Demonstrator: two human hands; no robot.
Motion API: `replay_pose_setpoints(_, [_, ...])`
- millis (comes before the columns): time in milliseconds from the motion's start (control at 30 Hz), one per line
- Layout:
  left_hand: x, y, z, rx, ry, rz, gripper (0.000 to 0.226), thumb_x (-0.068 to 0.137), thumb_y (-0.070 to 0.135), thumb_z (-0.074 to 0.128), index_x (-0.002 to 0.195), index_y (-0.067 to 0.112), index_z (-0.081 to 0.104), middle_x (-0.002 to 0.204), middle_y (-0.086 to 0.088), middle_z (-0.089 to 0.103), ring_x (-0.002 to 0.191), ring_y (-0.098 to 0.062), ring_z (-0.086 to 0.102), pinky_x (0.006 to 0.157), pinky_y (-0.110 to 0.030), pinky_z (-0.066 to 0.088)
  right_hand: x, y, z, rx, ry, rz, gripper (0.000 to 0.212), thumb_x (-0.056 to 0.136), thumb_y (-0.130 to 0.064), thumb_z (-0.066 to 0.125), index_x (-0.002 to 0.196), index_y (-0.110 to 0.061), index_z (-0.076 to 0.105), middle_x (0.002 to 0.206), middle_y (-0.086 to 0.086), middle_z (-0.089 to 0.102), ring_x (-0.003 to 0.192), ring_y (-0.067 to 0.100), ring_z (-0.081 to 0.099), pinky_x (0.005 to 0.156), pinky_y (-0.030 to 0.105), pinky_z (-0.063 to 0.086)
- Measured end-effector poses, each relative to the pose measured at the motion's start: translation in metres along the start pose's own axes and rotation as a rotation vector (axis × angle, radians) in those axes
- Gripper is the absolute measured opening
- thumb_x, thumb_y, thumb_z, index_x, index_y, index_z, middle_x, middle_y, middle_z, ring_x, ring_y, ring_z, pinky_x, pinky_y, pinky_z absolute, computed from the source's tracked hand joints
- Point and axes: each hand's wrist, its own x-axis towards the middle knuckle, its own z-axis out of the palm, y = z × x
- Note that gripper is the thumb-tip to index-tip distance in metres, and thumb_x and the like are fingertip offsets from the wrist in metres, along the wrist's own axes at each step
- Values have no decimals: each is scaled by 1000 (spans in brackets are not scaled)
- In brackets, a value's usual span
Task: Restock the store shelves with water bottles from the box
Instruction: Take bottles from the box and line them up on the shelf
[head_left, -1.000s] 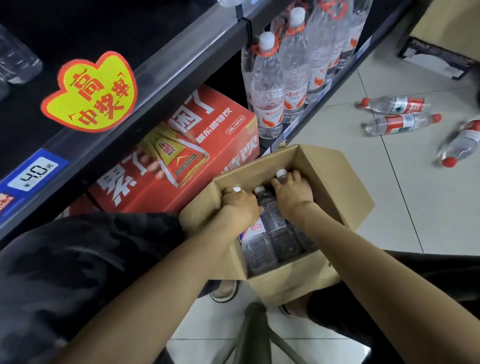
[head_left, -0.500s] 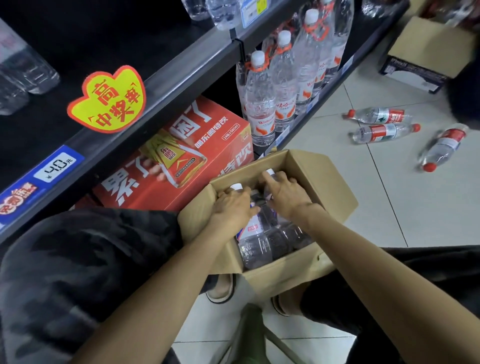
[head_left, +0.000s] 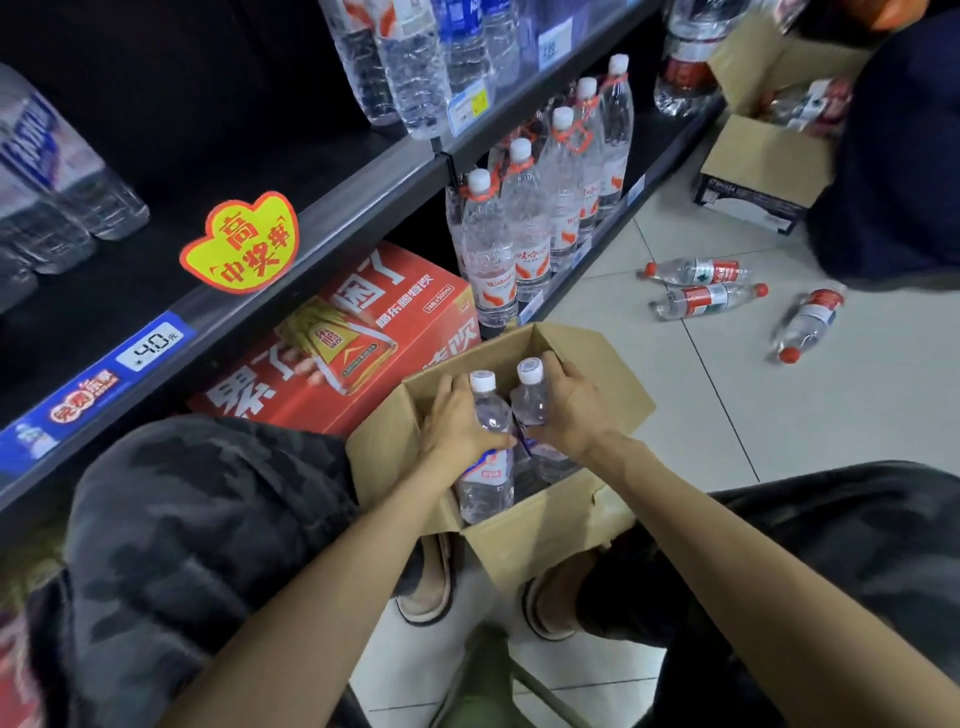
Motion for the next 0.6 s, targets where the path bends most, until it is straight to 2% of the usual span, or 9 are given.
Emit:
replay_pose_setpoints(200, [-18, -5, 0, -97, 45, 57, 76, 59, 27, 89, 118, 17, 43, 117, -7, 59, 109, -29, 57, 78, -33, 45, -25, -4, -9, -44, -10, -98, 68, 69, -28, 80, 121, -11, 39, 108, 10, 58, 98, 36, 59, 71, 34, 42])
replay_pose_setpoints(267, [-26, -5, -1, -113, 70, 84, 76, 60, 24, 89, 119, 17, 42, 119, -7, 60, 110, -28, 56, 80, -33, 45, -30, -9, -16, -9, 12, -115, 64, 69, -29, 79, 117, -11, 40, 106, 9, 59, 95, 37, 59, 71, 35, 45])
replay_pose_setpoints(367, [-32, -2, -10, -151, 101, 120, 76, 61, 23, 89, 121, 18, 42, 123, -5, 59, 115, -26, 54, 89, -37, 47, -30, -18, -34, 84, 9, -101, 75, 63, -24, 83, 124, -13, 39, 109, 11, 62, 95, 37, 61, 77, 39, 51])
replay_pose_setpoints(433, [-34, 5, -25, -144, 123, 152, 79, 62, 24, 89, 125, 19, 41, 126, -5, 59, 116, -26, 55, 93, -42, 48, -27, -25, -51, 104, 36, -132, 78, 60, -27, 83, 124, -21, 38, 108, 9, 64, 94, 35, 63, 78, 39, 53])
replay_pose_setpoints(533, [-33, 19, -57, -149, 183, 221, 81, 61, 27, 90, 126, 18, 41, 125, -3, 59, 115, -25, 55, 94, -44, 47, -20, -42, -81, 59, 99, -198, 79, 60, -40, 76, 126, -32, 34, 104, 5, 67, 88, 33, 64, 72, 37, 53])
replay_pose_setpoints(600, [-33, 29, -86, -167, 218, 277, 79, 60, 32, 90, 123, 20, 43, 120, 0, 60, 111, -22, 55, 86, -38, 47, -11, -57, -101, 78, 131, -222, 82, 62, -35, 79, 130, -30, 33, 96, 3, 68, 83, 32, 63, 64, 36, 50])
